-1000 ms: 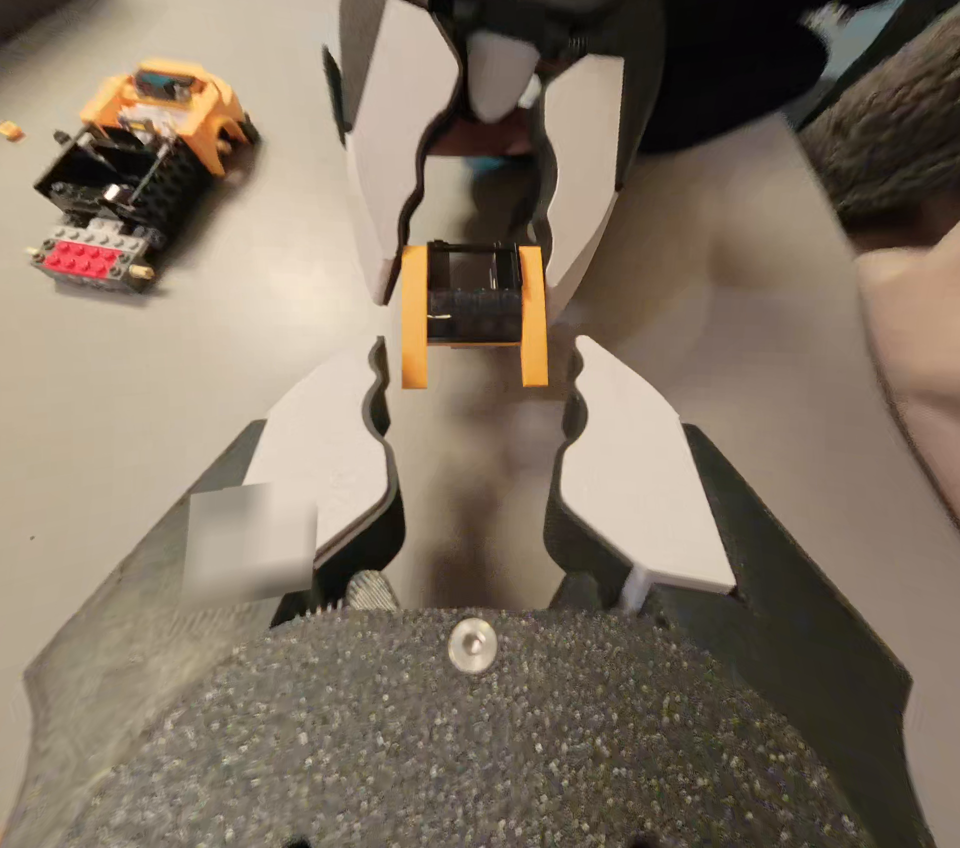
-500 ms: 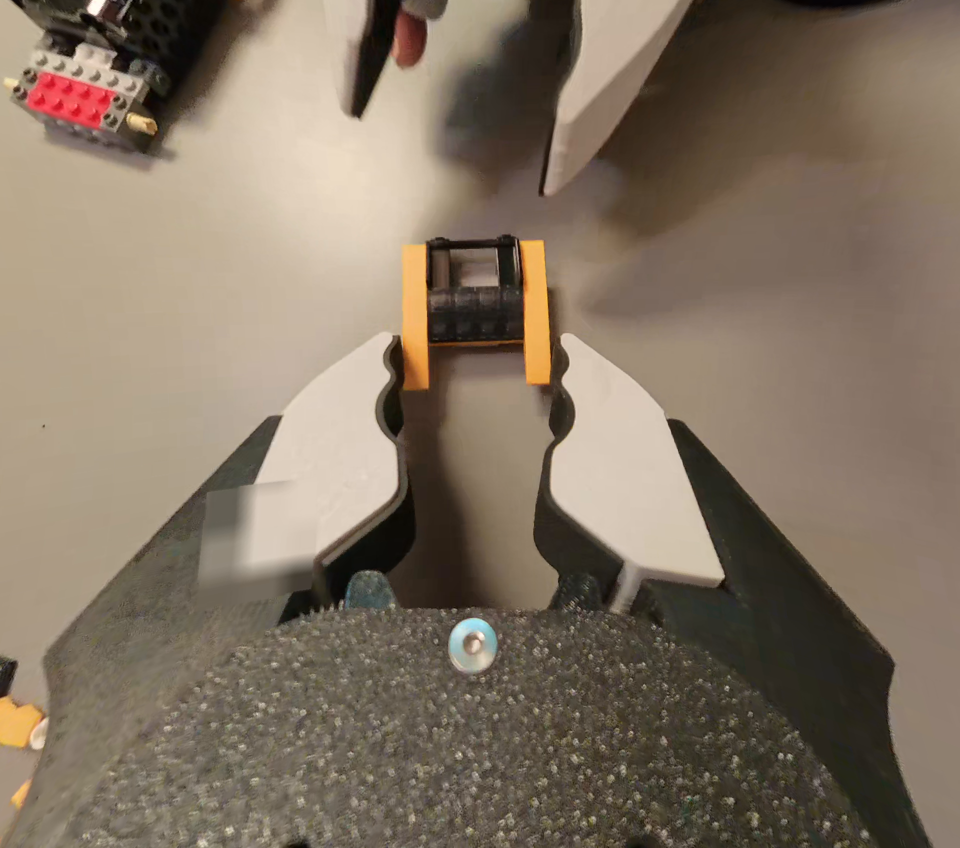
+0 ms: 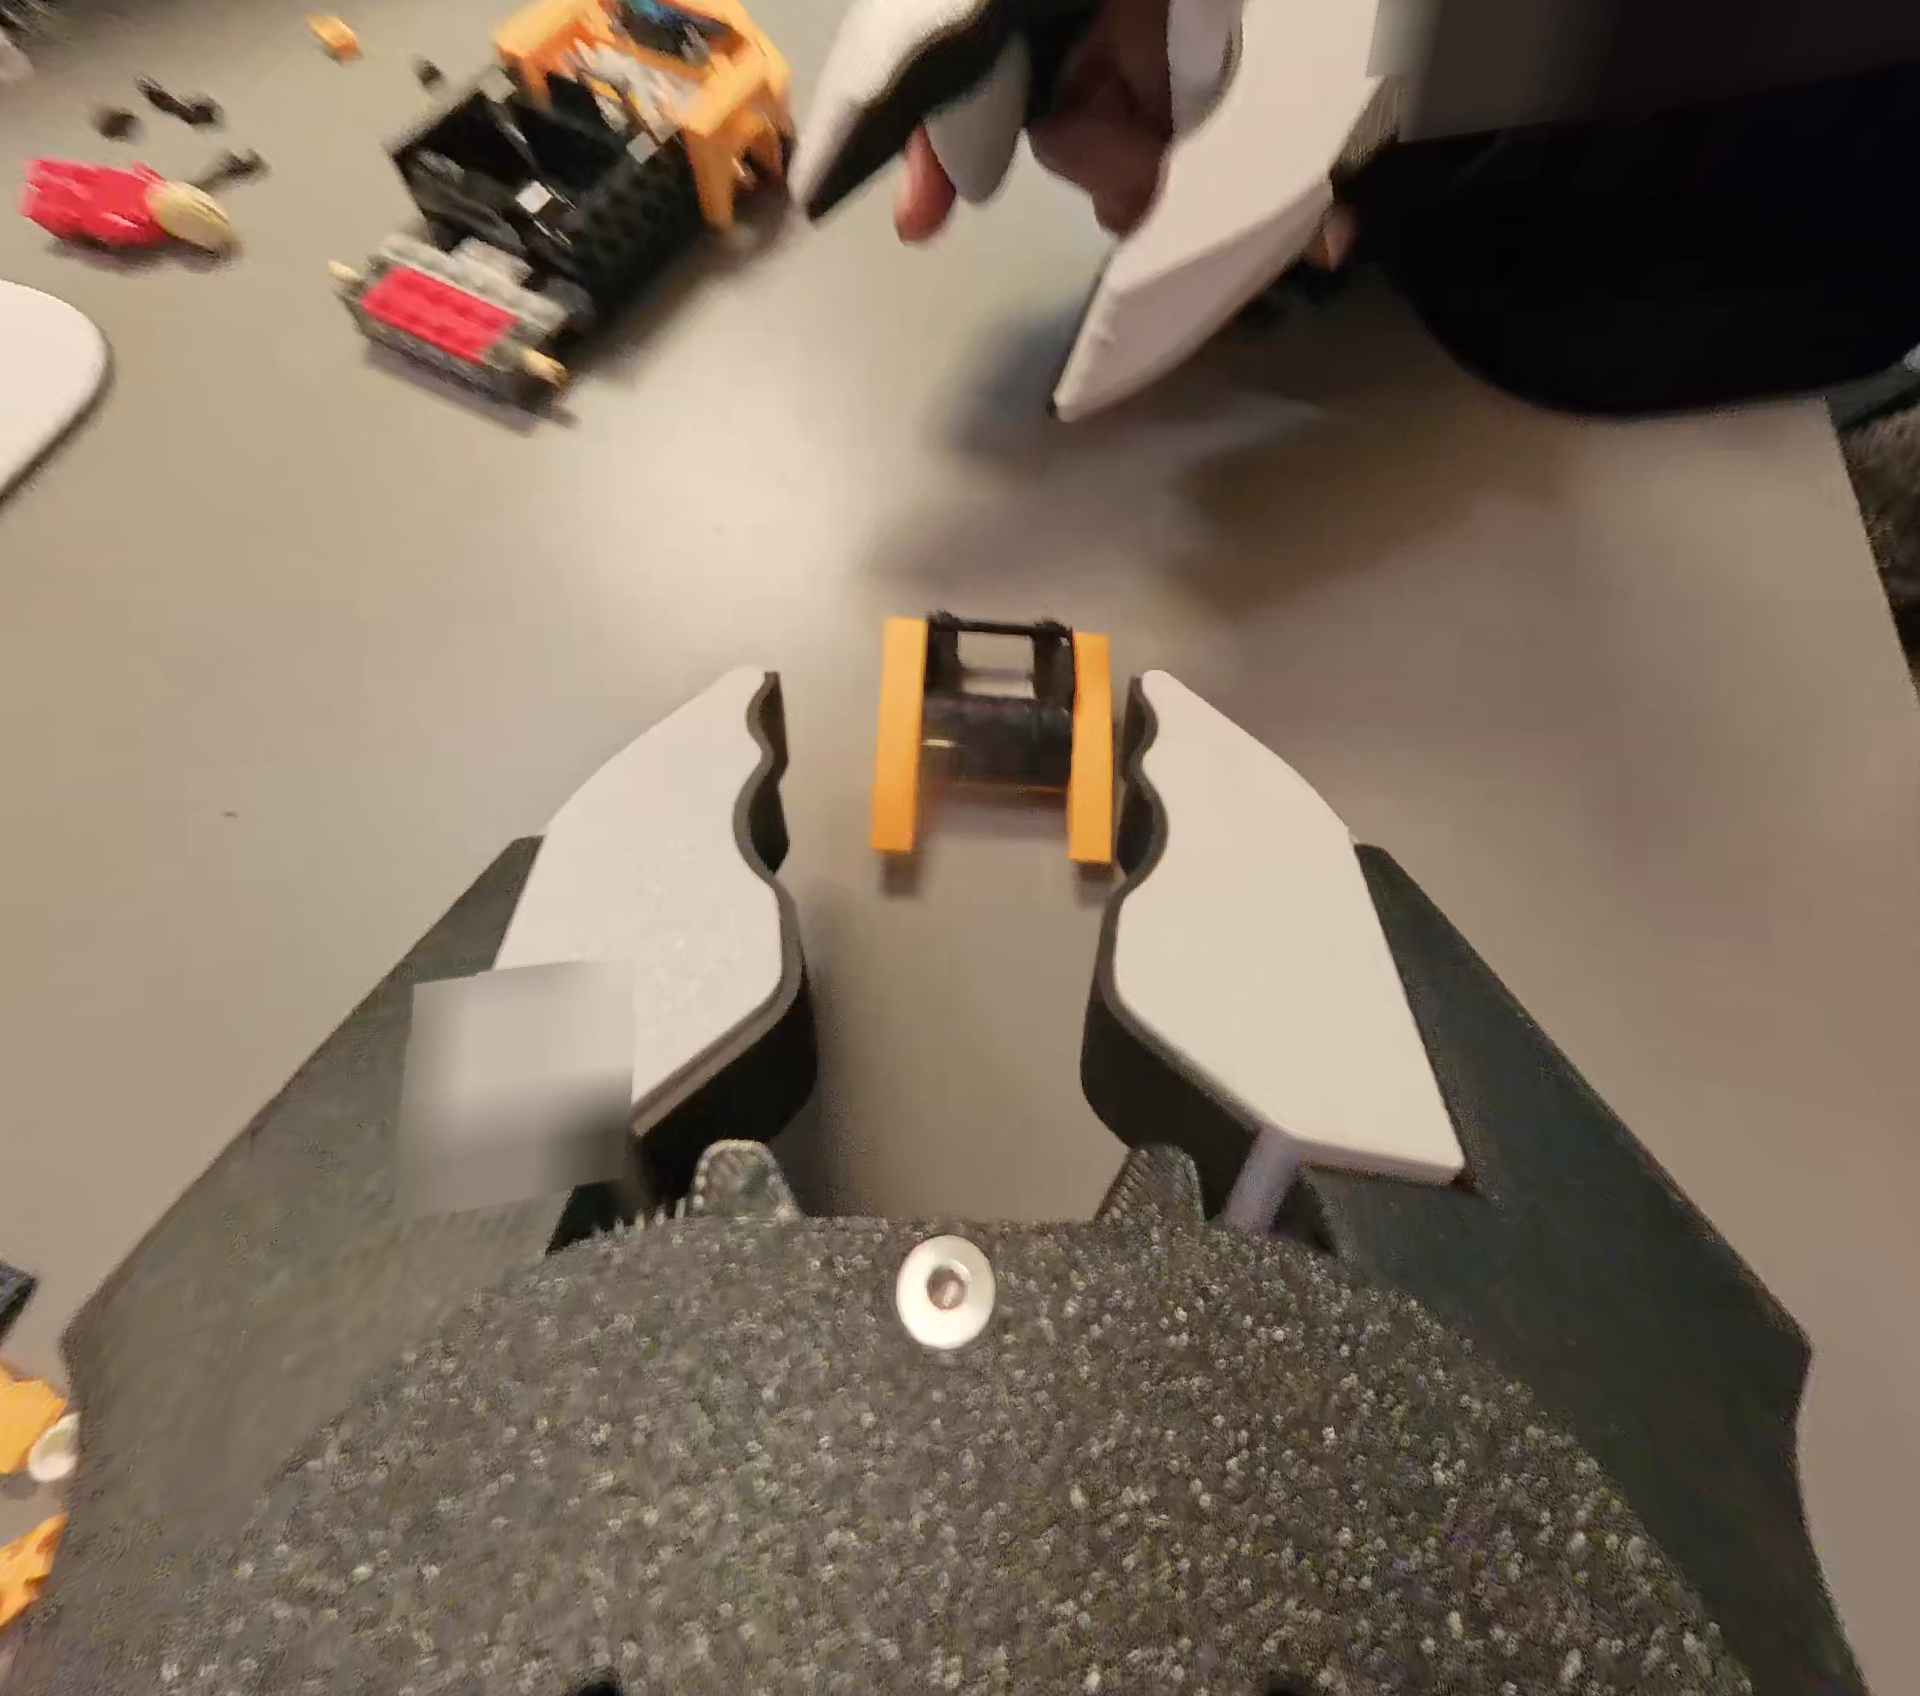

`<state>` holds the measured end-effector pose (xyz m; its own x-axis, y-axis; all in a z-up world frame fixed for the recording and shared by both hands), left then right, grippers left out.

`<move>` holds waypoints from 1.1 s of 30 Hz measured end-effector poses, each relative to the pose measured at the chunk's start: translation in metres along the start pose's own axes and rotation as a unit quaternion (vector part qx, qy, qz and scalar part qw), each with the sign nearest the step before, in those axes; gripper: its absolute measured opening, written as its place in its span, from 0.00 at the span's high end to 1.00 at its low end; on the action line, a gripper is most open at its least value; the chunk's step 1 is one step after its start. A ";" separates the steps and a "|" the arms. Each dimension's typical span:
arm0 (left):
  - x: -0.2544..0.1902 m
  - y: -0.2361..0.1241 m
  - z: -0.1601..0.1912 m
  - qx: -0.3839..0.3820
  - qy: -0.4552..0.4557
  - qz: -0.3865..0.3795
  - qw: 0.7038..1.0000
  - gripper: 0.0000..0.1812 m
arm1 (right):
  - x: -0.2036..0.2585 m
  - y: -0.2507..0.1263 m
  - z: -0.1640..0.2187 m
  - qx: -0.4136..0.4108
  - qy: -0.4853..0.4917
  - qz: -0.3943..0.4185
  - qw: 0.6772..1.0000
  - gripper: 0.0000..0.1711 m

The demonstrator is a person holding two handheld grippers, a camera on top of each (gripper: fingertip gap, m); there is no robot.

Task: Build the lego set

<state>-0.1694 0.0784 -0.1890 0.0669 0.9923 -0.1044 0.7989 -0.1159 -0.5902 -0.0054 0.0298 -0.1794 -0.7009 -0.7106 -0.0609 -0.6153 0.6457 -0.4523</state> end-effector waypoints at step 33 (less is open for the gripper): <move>0.043 -0.030 -0.002 -0.092 -0.044 -0.305 0.947 1.00 | -0.038 -0.001 0.009 0.051 0.092 0.239 0.965 1.00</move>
<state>-0.1892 0.1248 -0.1746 -0.4841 0.8637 0.1403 0.7637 0.4953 -0.4141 0.0252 0.0532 -0.1847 -0.9540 -0.2701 -0.1302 -0.1727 0.8500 -0.4977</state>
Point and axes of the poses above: each gripper's, where its closed fingertips meet, y out along the fingers, z out of its underside, x = y × z across the jaws, the point moved 7 cm from there along -y, back along the fingers, and after that the axes turned 5 degrees about x, right-handed, at the moved point
